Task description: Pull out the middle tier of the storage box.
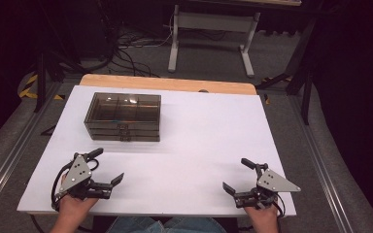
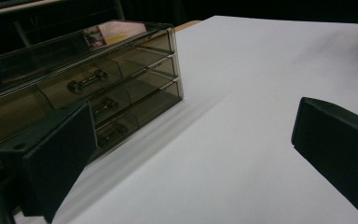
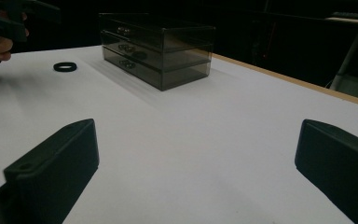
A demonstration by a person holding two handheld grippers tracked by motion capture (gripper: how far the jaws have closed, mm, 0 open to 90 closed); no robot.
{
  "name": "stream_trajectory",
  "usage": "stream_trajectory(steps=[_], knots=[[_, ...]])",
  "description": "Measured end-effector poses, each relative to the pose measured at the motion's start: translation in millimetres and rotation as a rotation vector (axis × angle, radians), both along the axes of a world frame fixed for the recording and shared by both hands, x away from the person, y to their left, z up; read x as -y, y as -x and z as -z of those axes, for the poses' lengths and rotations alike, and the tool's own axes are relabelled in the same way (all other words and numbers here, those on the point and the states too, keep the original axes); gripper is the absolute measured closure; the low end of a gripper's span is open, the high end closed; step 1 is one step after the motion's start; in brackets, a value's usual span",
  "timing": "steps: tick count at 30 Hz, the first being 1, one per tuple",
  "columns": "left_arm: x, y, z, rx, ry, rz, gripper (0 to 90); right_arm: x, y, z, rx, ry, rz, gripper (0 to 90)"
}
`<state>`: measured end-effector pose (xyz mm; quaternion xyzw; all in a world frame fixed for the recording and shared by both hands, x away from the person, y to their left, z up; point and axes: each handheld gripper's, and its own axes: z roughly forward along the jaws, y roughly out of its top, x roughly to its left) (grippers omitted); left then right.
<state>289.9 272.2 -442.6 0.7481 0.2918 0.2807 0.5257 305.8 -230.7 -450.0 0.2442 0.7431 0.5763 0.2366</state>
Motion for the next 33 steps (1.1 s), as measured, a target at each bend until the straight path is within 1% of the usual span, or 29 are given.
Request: stream_trajectory(steps=[2, 4, 5, 6, 12, 14, 15, 18, 19, 20, 21, 26, 31, 33], knots=[[0.7, -2.5, -2.0, 0.004, 0.001, 0.002, 0.9, -0.8, -0.5, 0.6, 0.003, 0.004, -0.002, 0.1], [2.5, -3.8, -3.6, 0.0, 0.002, 0.006, 1.0, -2.1, -0.5, 1.3, -0.006, 0.002, -0.004, 0.2], [3.4, -5.3, -4.9, 0.008, -0.009, 0.009, 1.0, -2.3, -0.5, 1.5, -0.005, 0.003, -0.004, 0.2], [4.2, -6.6, -6.0, 0.008, -0.011, 0.012, 1.1, -2.3, -0.3, 1.5, -0.005, 0.006, -0.003, 0.2], [7.9, -16.1, -12.7, 0.011, -0.001, 0.016, 1.0, -2.8, -0.8, 2.9, -0.012, 0.007, -0.004, 0.2], [8.1, -19.5, -14.6, 0.014, -0.008, 0.02, 1.0, -3.4, -1.6, 3.2, -0.015, 0.001, -0.004, 0.2], [8.7, -20.6, -15.2, 0.007, -0.004, 0.022, 1.0, -3.5, -2.3, 3.3, -0.013, 0.004, -0.003, 0.2], [9.7, -23.5, -17.1, 0.007, 0.0, 0.022, 1.0, -4.9, -2.4, 3.8, -0.018, 0.006, -0.007, 0.2], [9.7, -25.6, -18.1, 0.014, -0.004, 0.021, 1.0, -5.0, -2.2, 3.7, -0.02, 0.009, -0.009, 0.2], [10.1, -26.3, -18.7, 0.006, -0.003, 0.026, 1.0, -5.1, -2.0, 3.8, -0.018, 0.01, -0.009, 0.2], [10.9, -27.7, -19.3, 0.006, -0.001, 0.025, 1.0, -5.1, -1.9, 3.8, -0.019, 0.007, -0.009, 0.2], [12.4, -33.9, -24.1, 0.0, -0.036, 0.03, 0.9, -4.5, -2.8, 4.5, -0.021, 0.008, -0.009, 0.2], [11.7, -38.3, -26.8, -0.011, -0.041, 0.036, 0.9, -5.2, -2.8, 4.7, -0.021, 0.012, -0.016, 0.2], [11.5, -40.1, -27.7, -0.009, -0.051, 0.043, 0.9, -5.4, -2.9, 5.0, -0.02, 0.01, -0.017, 0.2]])
